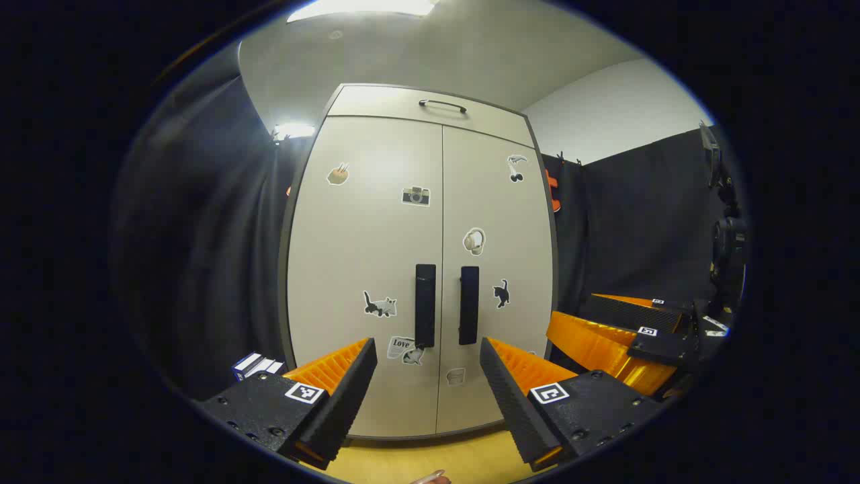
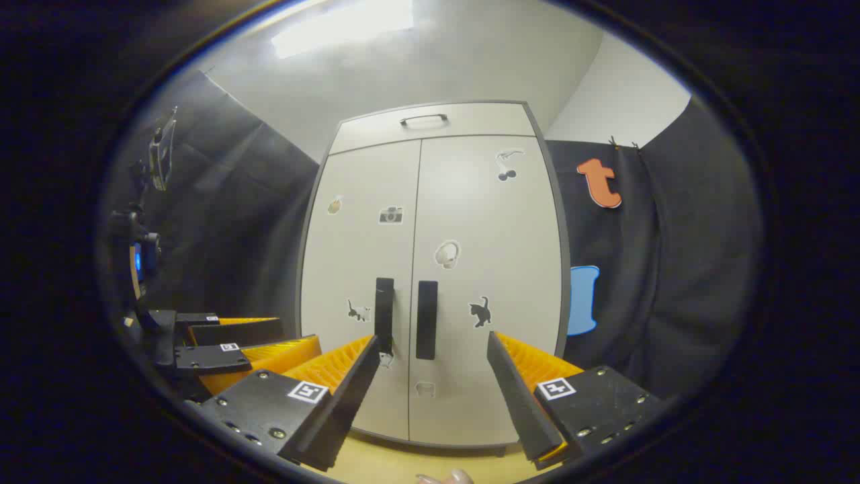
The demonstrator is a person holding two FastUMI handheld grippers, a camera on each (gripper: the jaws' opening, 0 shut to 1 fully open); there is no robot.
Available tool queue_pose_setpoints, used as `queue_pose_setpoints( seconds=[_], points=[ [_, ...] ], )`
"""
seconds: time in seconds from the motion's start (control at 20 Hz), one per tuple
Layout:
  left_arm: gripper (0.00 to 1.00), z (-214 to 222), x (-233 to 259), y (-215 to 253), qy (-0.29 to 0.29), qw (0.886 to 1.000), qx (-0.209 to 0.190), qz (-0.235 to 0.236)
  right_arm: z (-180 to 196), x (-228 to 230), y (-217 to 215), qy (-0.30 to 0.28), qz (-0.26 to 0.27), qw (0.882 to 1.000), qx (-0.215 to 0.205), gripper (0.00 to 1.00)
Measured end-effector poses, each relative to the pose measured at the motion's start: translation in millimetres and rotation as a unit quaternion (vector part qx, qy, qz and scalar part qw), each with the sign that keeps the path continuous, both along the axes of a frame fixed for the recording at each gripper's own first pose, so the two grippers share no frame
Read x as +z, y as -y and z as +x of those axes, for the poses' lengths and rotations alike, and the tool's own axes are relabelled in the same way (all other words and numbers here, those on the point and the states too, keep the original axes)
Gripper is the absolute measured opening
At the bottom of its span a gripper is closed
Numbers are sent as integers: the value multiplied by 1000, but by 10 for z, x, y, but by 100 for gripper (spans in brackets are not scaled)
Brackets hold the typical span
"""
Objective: Open the right door of the double-door shoe cabinet with the right hand, and open the left door with the left hand.
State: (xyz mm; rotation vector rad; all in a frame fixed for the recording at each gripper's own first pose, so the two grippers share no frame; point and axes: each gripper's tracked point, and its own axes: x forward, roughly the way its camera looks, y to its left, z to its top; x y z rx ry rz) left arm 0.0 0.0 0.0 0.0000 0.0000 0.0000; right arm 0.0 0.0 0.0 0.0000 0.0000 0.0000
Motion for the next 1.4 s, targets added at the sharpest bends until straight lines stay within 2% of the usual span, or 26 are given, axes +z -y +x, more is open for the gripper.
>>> queue_pose_setpoints(
  seconds=[0.05,0.45,0.6,0.7,0.8,0.9,1.15,1.4],
  points=[
    [92,0,-3,-9,-1,1000,3,0,-2,6,1,-1,5,1000,2,95],
    [96,60,62,-61,11,1000,20,4,29,-47,30,-12,-2,1000,-1,97],
    [95,106,45,-4,9,1000,5,-15,23,-95,88,-27,-1,1000,-13,97],
    [95,134,32,-39,7,1000,9,-25,41,-97,57,-28,8,1000,-11,97],
    [96,138,33,-61,6,1000,14,-17,56,-91,56,-27,13,1000,-9,95],
    [96,124,88,-79,16,1000,14,-11,74,-112,52,-34,16,999,-9,97],
    [96,112,126,-84,23,1000,10,-16,101,-84,51,-29,29,999,-16,95],
    [96,108,94,-126,22,1000,9,-19,192,-49,54,-20,35,999,-26,97]
  ],
)
